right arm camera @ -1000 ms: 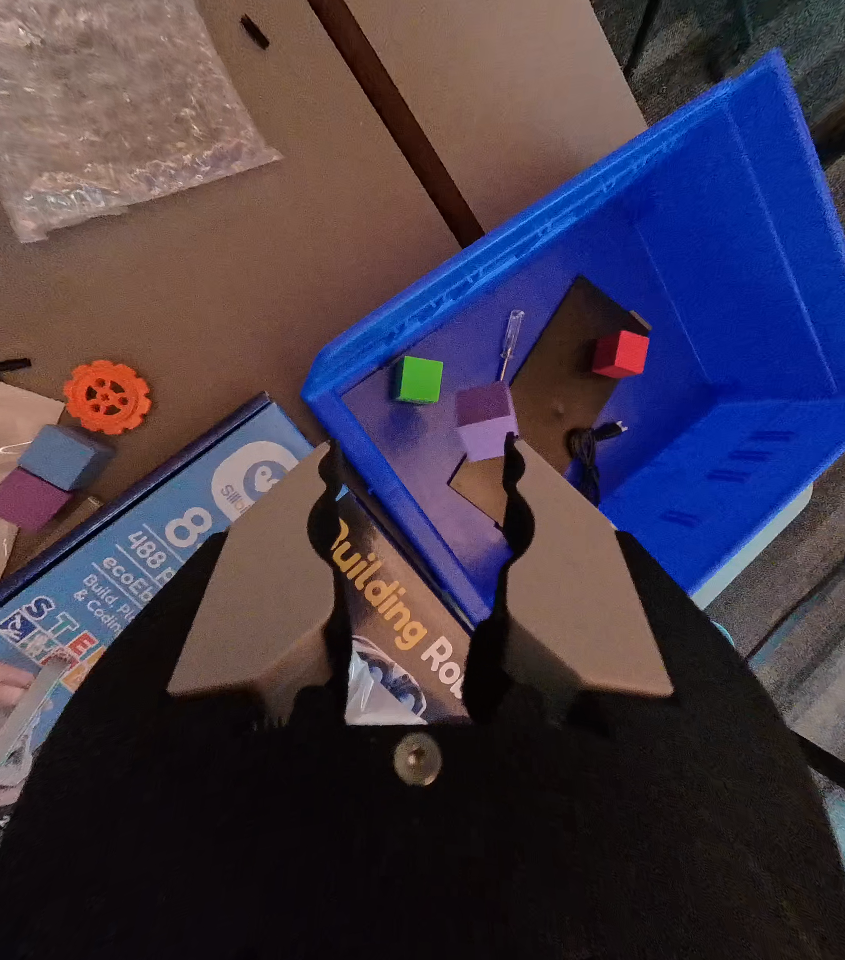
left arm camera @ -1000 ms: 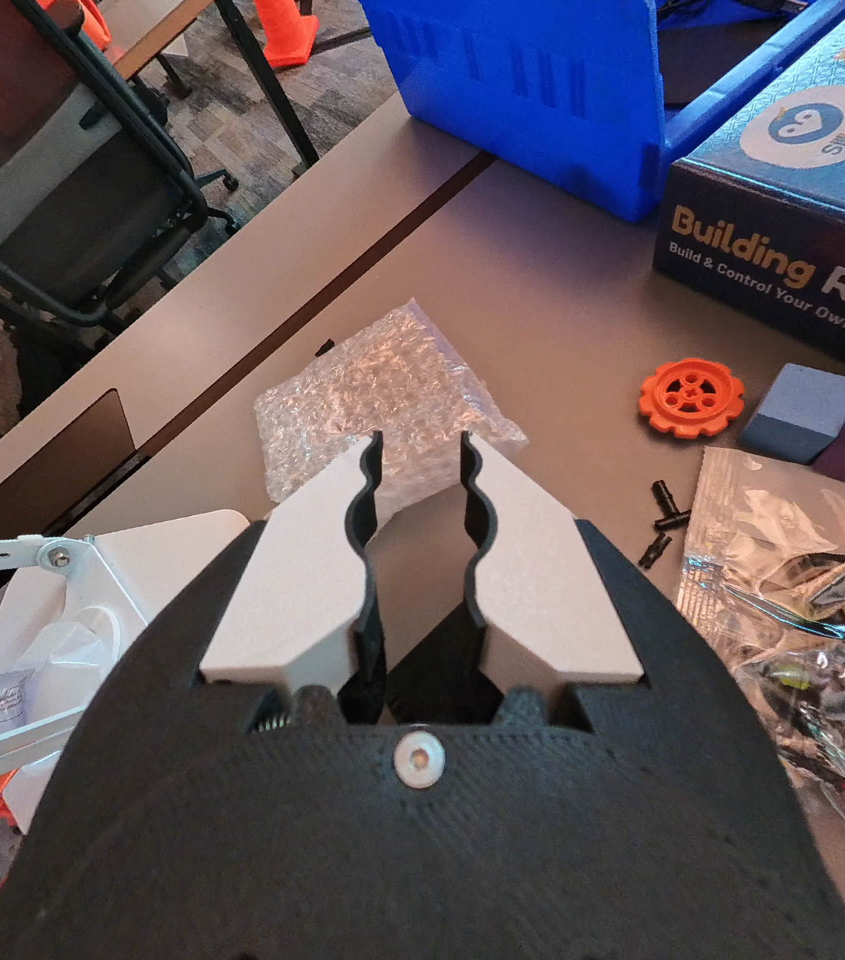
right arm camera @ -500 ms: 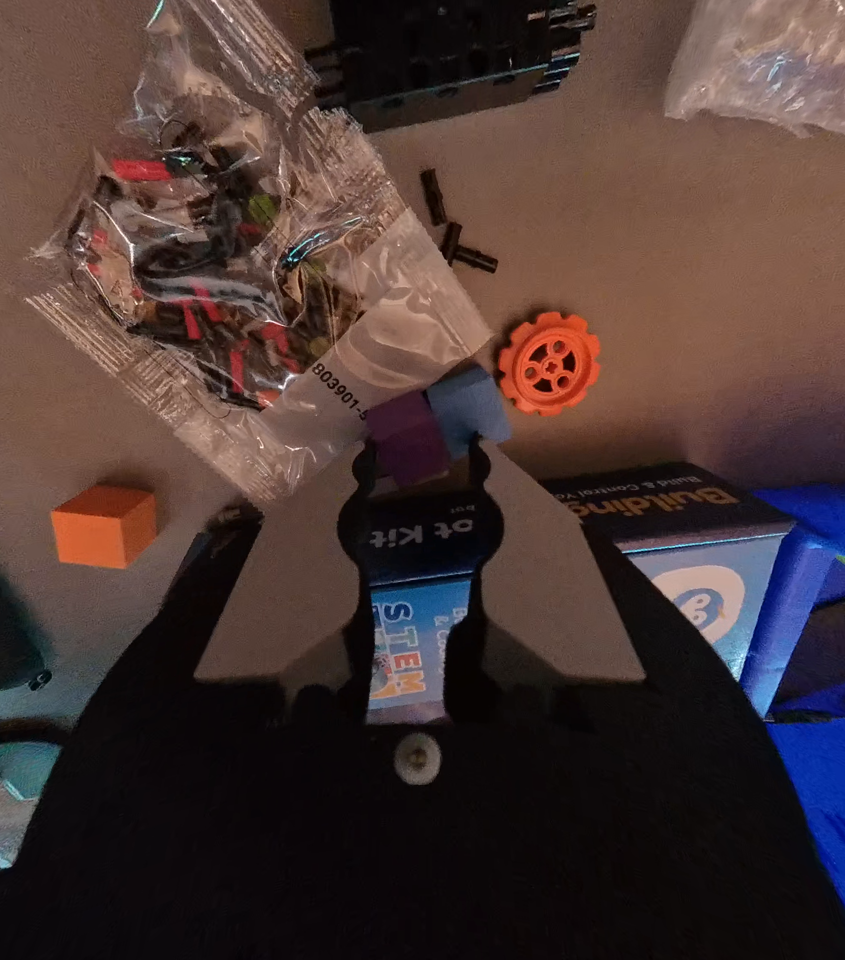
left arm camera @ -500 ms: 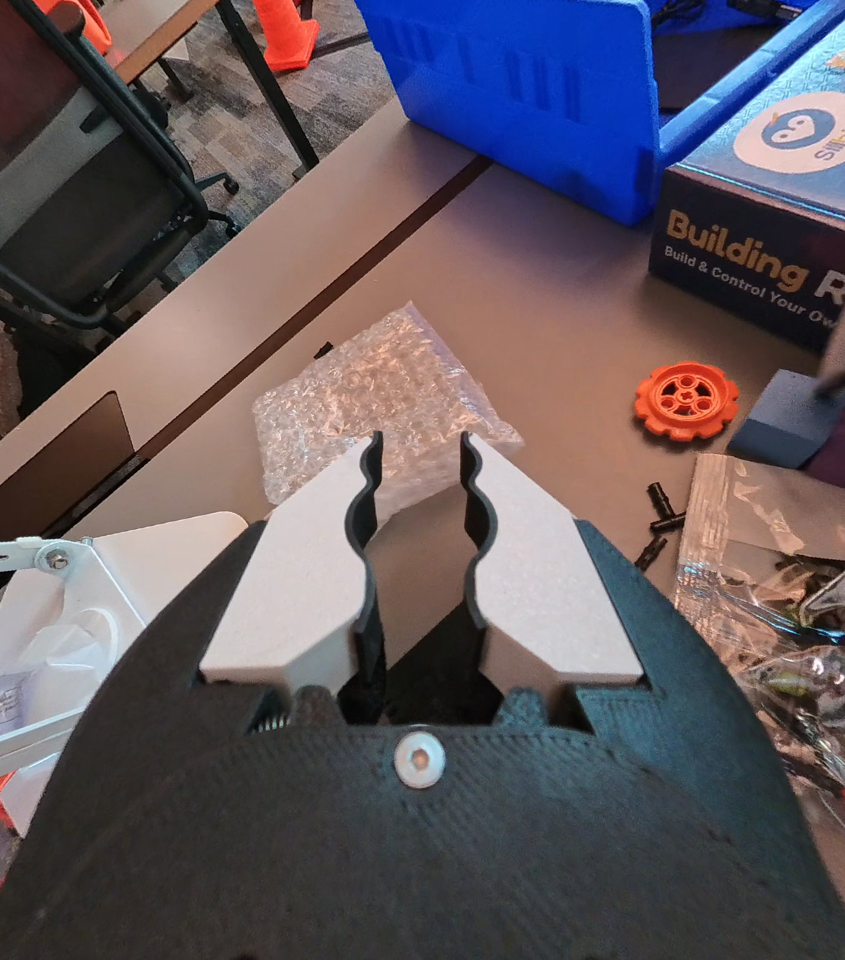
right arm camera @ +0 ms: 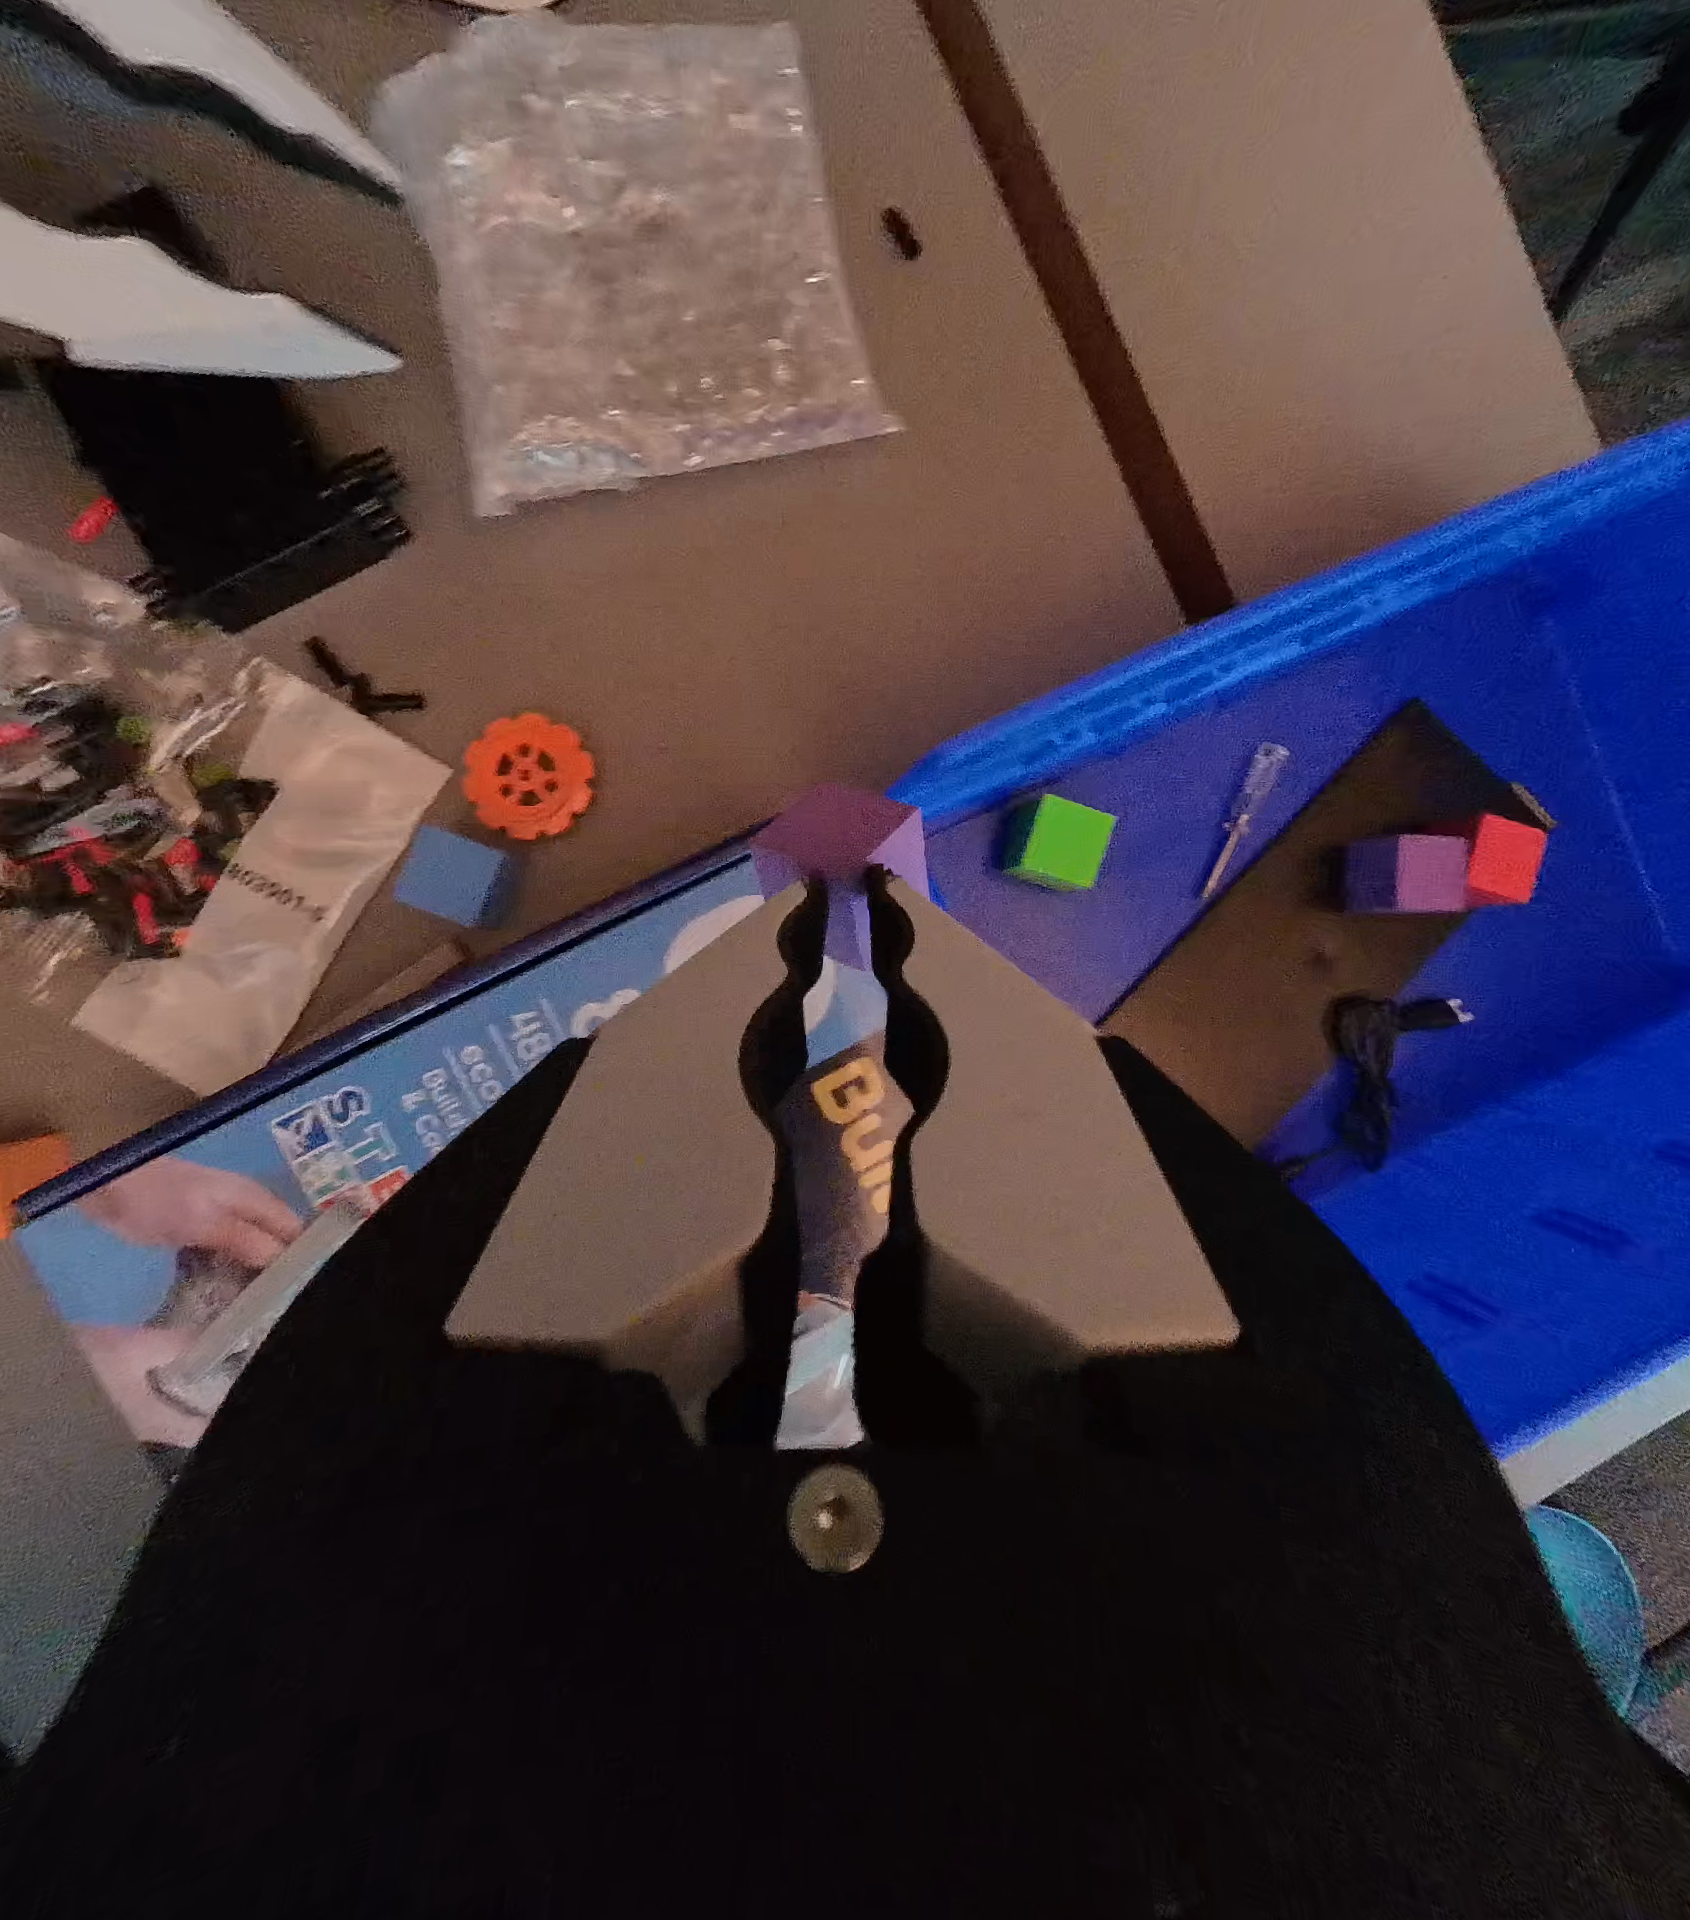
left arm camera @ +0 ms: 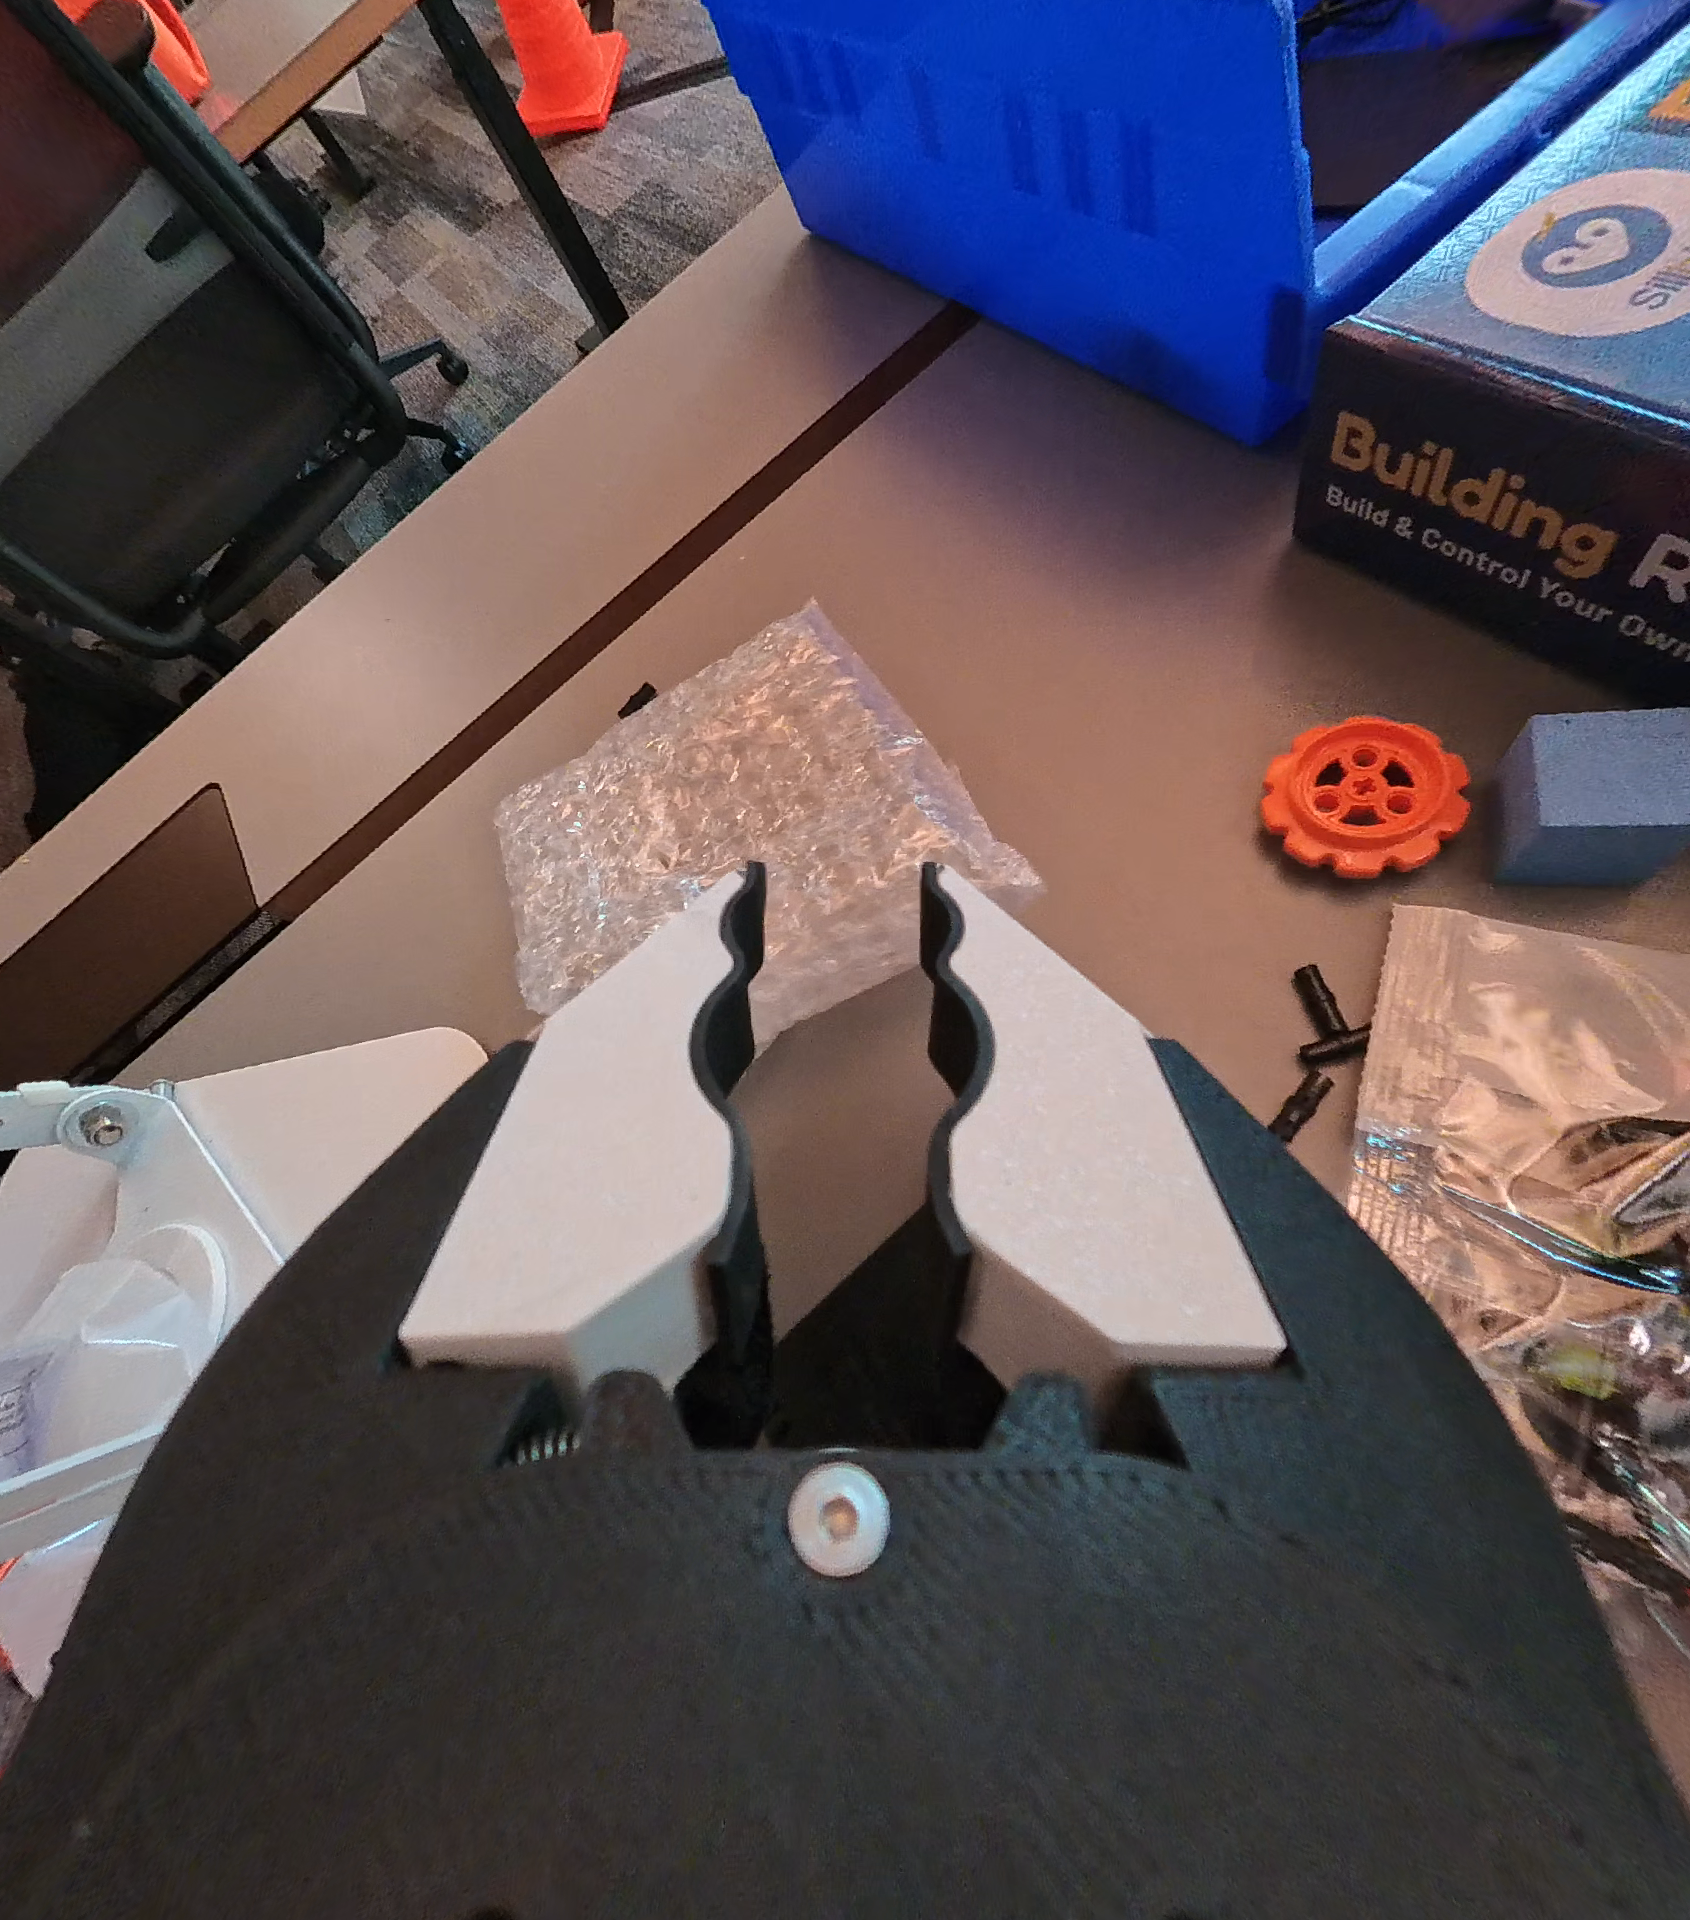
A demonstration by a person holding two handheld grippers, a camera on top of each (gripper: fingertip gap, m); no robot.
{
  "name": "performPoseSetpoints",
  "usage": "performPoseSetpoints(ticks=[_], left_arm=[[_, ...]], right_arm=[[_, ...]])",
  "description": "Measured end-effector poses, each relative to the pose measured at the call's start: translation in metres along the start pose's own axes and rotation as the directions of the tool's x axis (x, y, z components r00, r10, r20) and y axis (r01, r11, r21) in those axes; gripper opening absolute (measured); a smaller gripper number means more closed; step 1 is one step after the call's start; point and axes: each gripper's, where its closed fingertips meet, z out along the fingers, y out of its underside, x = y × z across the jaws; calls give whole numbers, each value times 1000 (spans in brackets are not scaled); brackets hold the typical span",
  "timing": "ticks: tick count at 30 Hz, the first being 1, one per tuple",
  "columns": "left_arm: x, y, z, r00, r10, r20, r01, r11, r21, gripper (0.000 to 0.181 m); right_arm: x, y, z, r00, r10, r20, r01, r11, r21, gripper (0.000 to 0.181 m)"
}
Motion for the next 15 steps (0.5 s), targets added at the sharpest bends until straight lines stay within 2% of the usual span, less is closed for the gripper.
performPoseSetpoints(ticks=[2,4,7,8,10,12,15], left_arm=[[1,1,1,1000,4,-1,-4,1000,-3,28],[2,1,2,1000,5,-3,-5,1000,-5,28],[1,2,2,1000,0,-5,0,1000,-8,27],[1,2,2,1000,-2,-7,2,1000,-8,27],[3,2,3,1000,1,-9,-1,1000,-8,27],[4,2,4,1000,5,-10,-5,1000,-11,27],[7,4,6,1000,15,-14,-15,1000,-20,27]], right_arm=[[32,5,1,995,50,-83,-49,999,11,7],[55,21,5,981,69,-179,-81,995,-56,8],[49,27,9,978,100,-181,-113,992,-63,32],[43,27,9,979,102,-177,-114,992,-61,34],[10,16,8,994,68,-85,-70,997,-28,30],[-44,4,13,998,-56,38,57,998,-21,33],[-103,12,40,974,-175,141,193,973,-126,43]])
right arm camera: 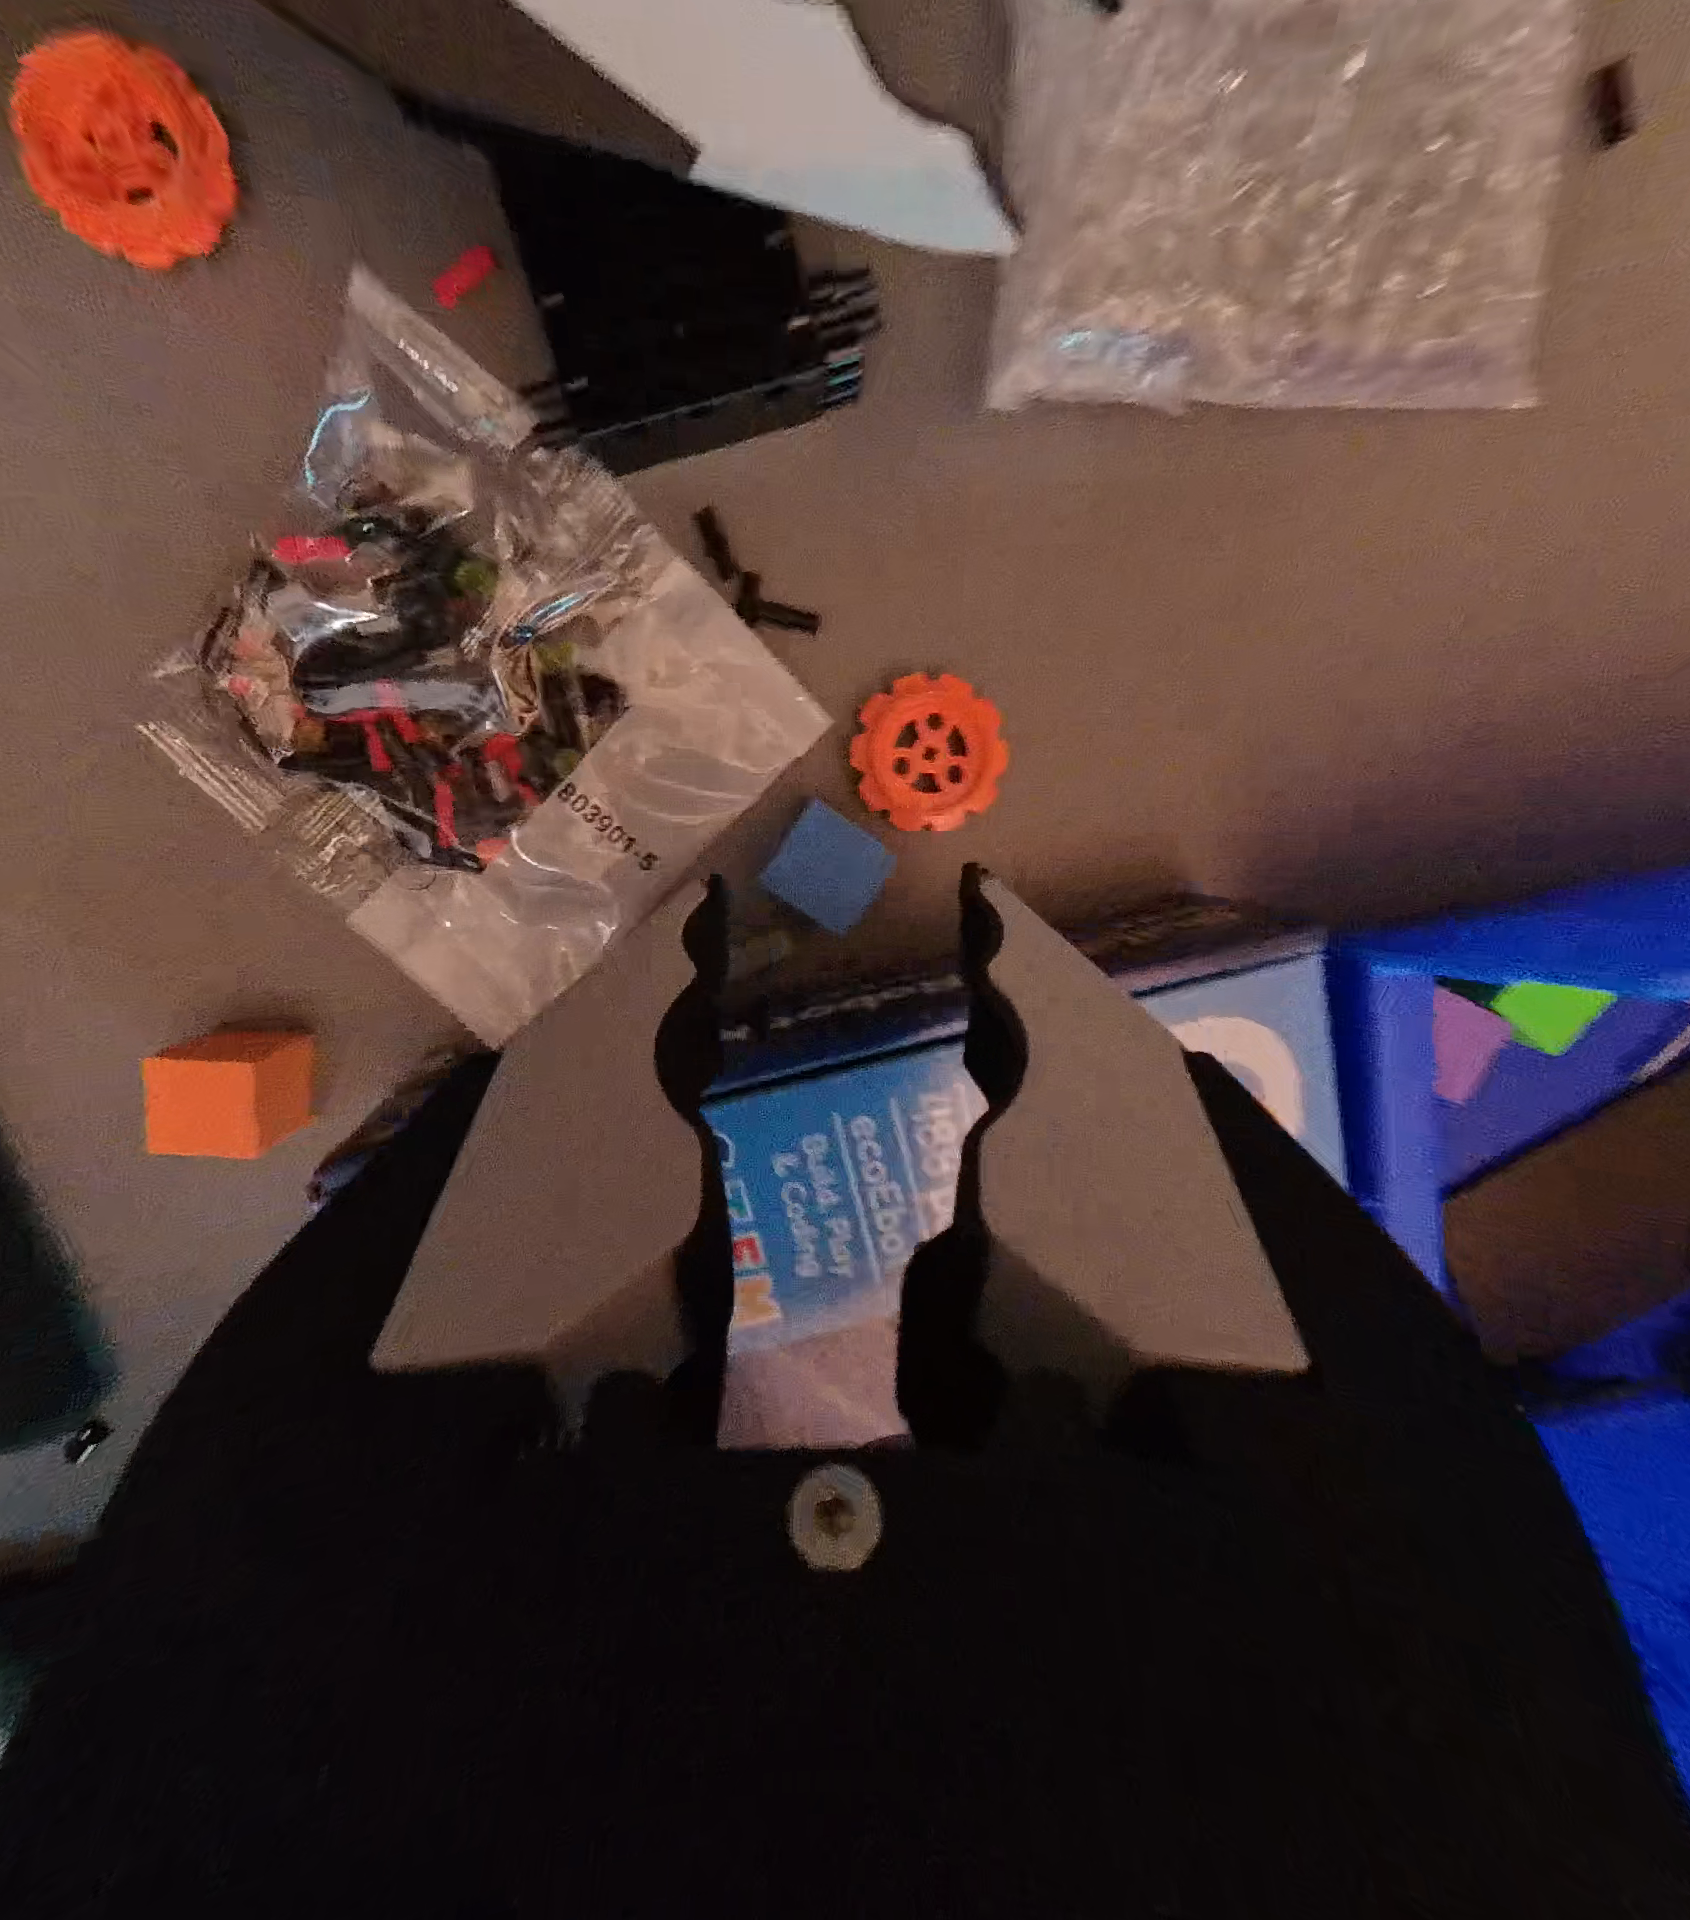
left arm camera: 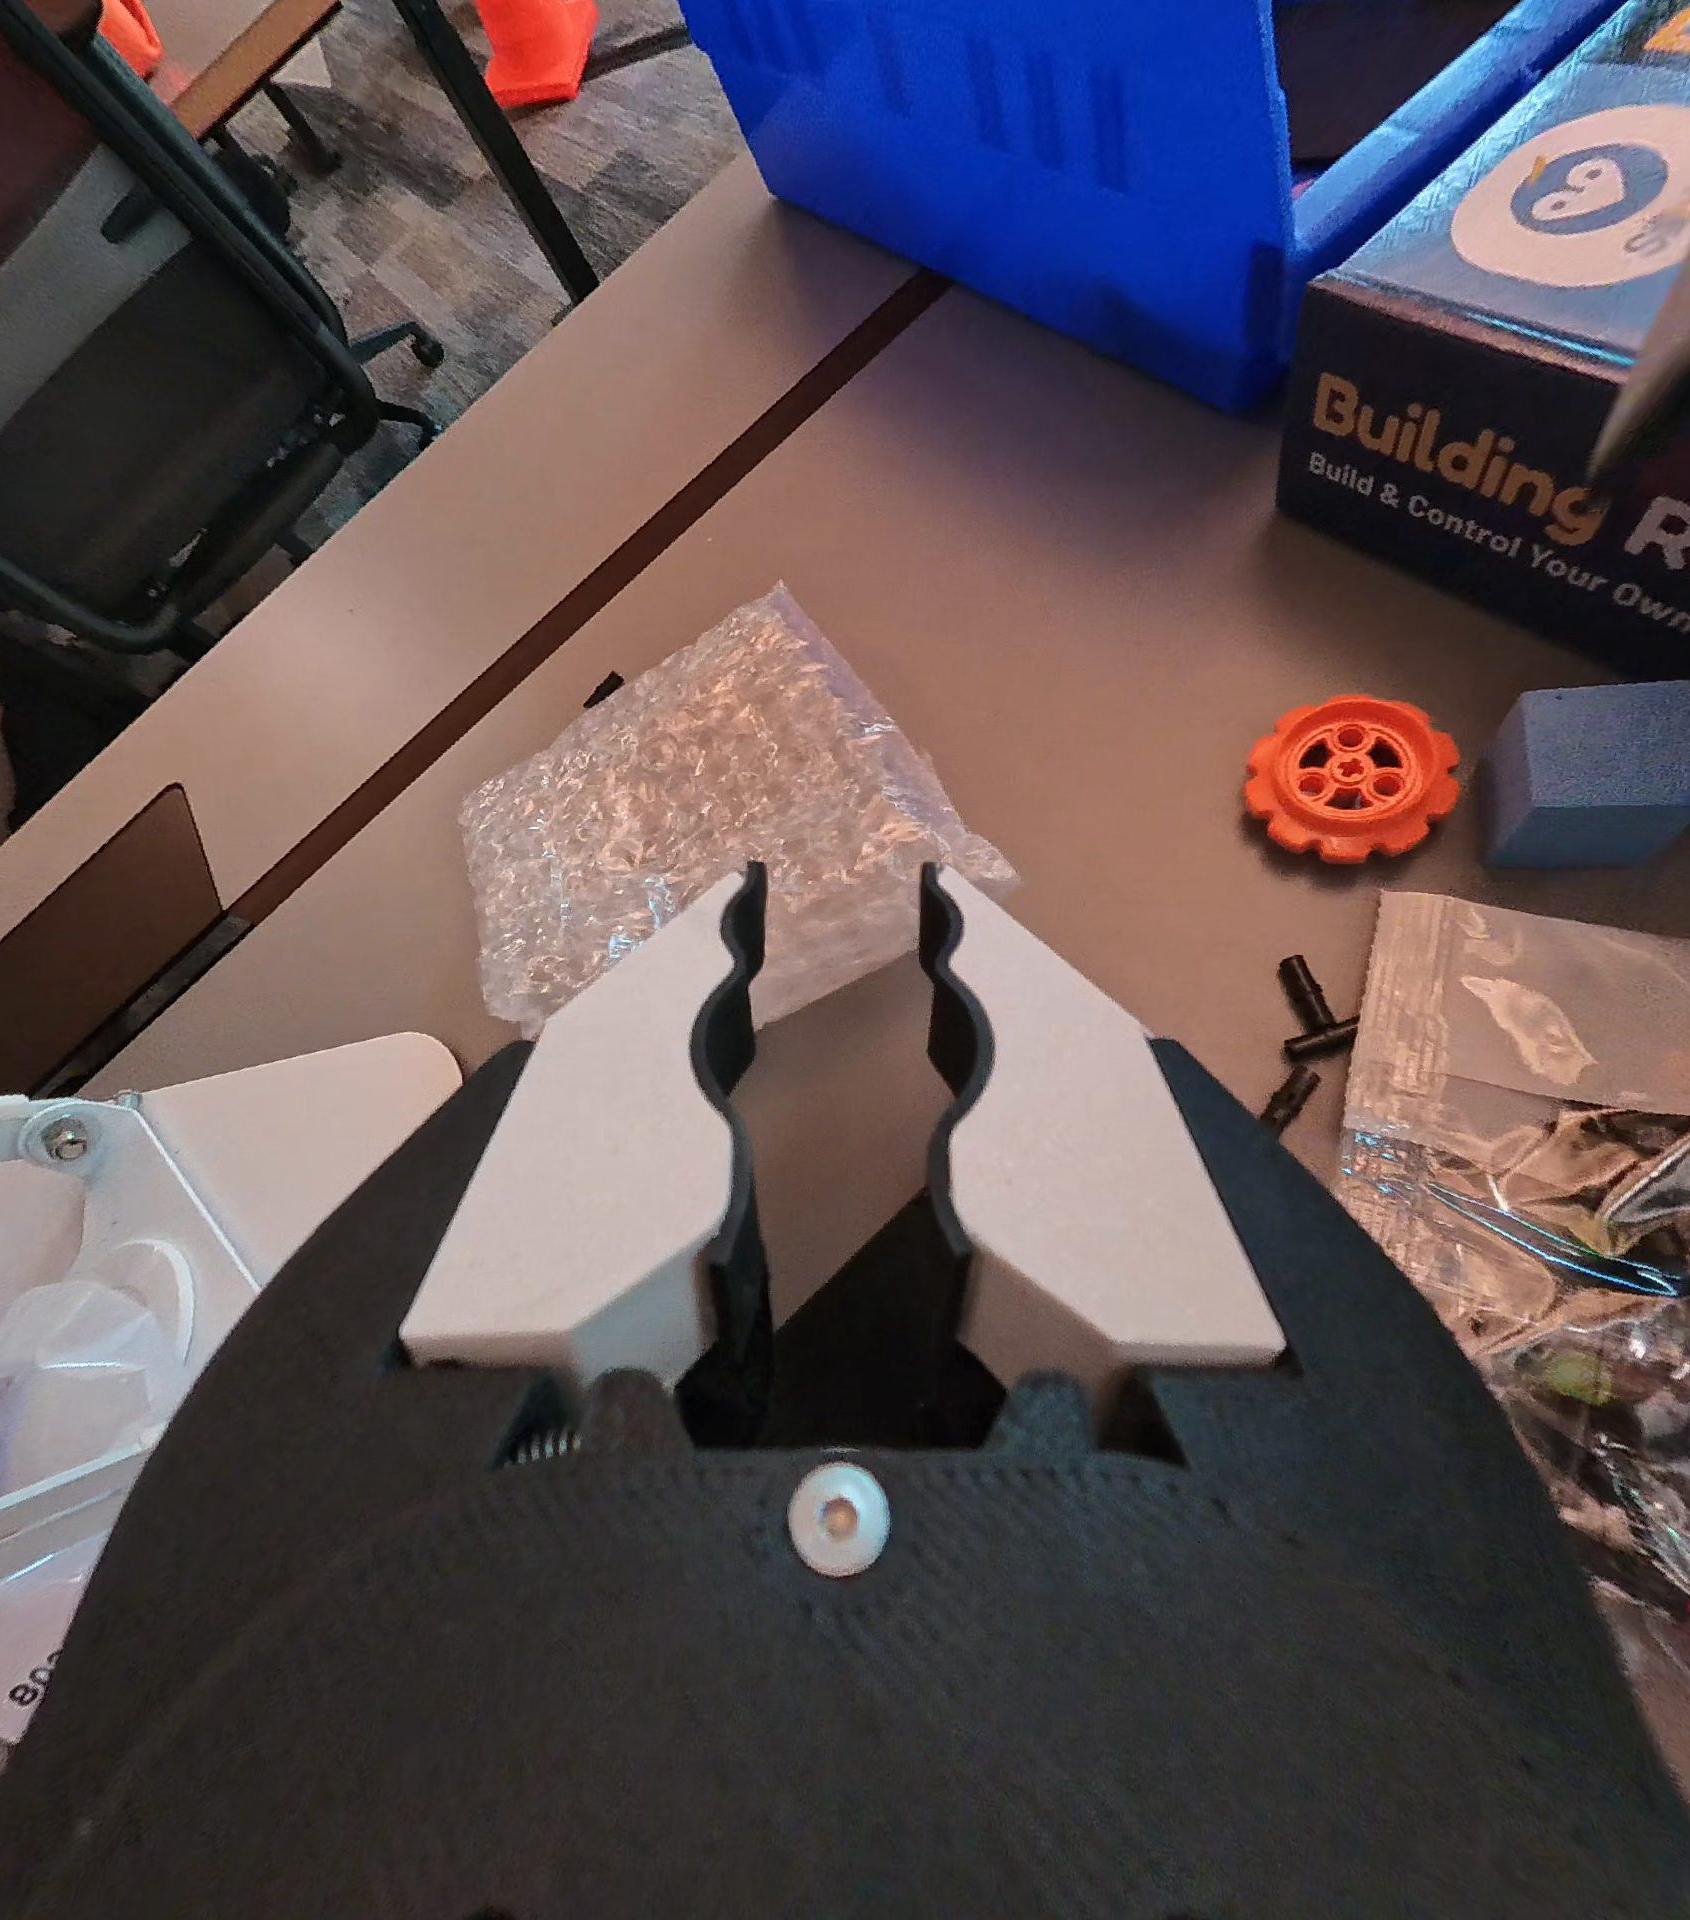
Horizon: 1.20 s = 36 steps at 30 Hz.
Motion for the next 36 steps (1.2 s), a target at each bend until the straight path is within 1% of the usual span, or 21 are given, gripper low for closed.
performPoseSetpoints(ticks=[2,4,5,7,9,11,12,14,15,16,17,18,19,21,24,26,28,30,32,34,36], left_arm=[[0,0,-1,1000,3,3,-3,1000,-1,27],[-2,-1,-3,1000,-2,9,2,1000,6,28],[-4,-1,-4,1000,-6,11,6,1000,9,27],[-6,-2,-5,1000,-15,13,14,1000,14,27],[-6,-2,-5,1000,-18,11,17,1000,15,27],[-5,-3,-5,1000,-12,8,12,1000,16,27],[-4,-4,-5,1000,-8,6,8,1000,17,27],[-2,-4,-4,1000,-3,6,2,1000,17,27],[-2,-4,-4,1000,-2,4,2,1000,15,27],[-2,-4,-4,1000,-1,4,1,1000,14,28],[-2,-3,-4,1000,0,5,0,1000,12,28],[-3,-3,-4,1000,-2,6,2,1000,11,28],[-3,-3,-4,1000,-6,6,6,1000,12,27],[-3,-2,-3,1000,-10,2,10,1000,10,27],[1,-1,-1,1000,1,-6,-1,1000,3,28],[5,0,1,1000,10,-13,-10,1000,-3,29],[6,0,1,1000,18,-10,-18,1000,-6,29],[5,-1,-1,1000,15,-5,-15,1000,-1,29],[2,-2,-3,1000,7,-1,-7,1000,4,29],[-1,-3,-6,1000,1,5,-1,1000,11,29],[-3,-5,-8,1000,-8,7,8,1000,20,28]], right_arm=[[-15,10,27,999,22,47,-16,993,-120,49],[-14,24,47,998,49,36,-40,974,-223,49],[-14,22,49,997,64,36,-54,975,-215,28],[-16,11,44,997,50,52,-40,985,-170,27],[-4,9,31,999,35,5,-34,987,-160,28],[20,4,6,995,84,-48,-89,992,-90,28],[38,5,-8,988,120,-93,-125,990,-56,28],[89,17,-38,946,208,-248,-215,977,-3,29],[114,26,-50,913,250,-323,-260,966,13,38],[128,36,-57,891,275,-361,-296,955,-3,53],[131,40,-60,889,279,-362,-306,952,-17,53],[128,39,-64,895,266,-358,-289,957,-9,48],[119,35,-67,905,244,-348,-263,965,-5,45],[77,25,-68,952,163,-261,-174,985,-20,46],[-21,14,-48,999,-31,-26,30,998,-64,46],[-81,22,-28,981,-166,100,179,974,-137,46],[-125,40,-10,957,-201,210,246,944,-218,46],[-149,56,4,941,-214,261,288,914,-287,47],[-152,67,13,944,-187,272,283,882,-376,43],[-161,71,19,931,-140,337,279,870,-408,30],[-162,73,22,927,-138,348,285,863,-417,29]])
